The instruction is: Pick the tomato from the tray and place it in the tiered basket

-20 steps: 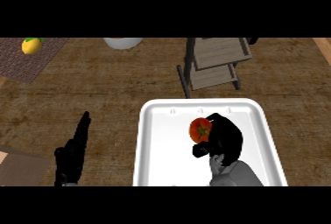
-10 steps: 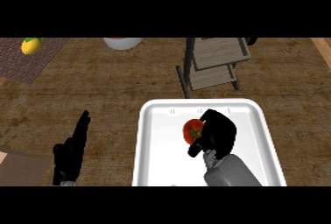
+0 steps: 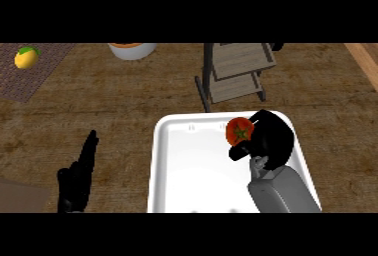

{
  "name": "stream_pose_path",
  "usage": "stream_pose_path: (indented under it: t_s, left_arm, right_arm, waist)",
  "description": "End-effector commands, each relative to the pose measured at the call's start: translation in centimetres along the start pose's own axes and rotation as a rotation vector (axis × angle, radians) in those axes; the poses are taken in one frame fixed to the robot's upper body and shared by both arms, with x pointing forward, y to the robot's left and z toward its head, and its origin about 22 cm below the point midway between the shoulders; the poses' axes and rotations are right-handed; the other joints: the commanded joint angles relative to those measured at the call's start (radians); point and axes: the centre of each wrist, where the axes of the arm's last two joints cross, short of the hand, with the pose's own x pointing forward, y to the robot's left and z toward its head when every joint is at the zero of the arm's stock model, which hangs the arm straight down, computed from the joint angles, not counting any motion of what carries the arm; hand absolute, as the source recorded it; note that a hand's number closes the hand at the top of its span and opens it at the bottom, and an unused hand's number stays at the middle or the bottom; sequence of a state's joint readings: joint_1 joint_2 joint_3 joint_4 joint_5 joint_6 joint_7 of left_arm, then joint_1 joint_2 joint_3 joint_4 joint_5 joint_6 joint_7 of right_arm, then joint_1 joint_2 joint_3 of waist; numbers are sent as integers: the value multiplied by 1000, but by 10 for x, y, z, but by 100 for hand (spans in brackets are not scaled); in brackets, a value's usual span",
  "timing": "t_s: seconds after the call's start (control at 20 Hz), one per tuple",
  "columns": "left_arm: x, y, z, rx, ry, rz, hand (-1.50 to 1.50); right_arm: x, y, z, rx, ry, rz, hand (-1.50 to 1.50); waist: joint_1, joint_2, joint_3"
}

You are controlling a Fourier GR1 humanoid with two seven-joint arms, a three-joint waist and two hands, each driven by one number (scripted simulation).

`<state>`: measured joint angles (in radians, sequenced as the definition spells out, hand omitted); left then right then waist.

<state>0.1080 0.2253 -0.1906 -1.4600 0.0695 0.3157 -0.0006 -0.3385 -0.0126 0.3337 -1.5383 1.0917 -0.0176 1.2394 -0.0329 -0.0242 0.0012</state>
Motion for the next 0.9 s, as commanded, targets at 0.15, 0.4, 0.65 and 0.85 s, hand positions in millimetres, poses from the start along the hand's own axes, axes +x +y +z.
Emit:
stream_pose_path:
  t_s: [0.15,0.4,0.65,0.85]
  left_arm:
    - [-14,7,8,11,80,-4,0]
    - [-20,2,10,33,89,-11,0]
    - [-17,4,9,8,92,-19,0]
    - [-16,2,5,7,79,-14,0]
  right_arm:
    - [28,-79,5,-204,186,-242,150]
    - [46,-136,30,-414,106,-401,150]
    - [72,-166,56,-582,81,-303,150]
    - [90,-190,69,-641,75,-293,150]
  waist:
    - [-13,-12,-11]
    - [-25,-25,-16]
    - [-11,-23,-16]
    - [7,-17,-17]
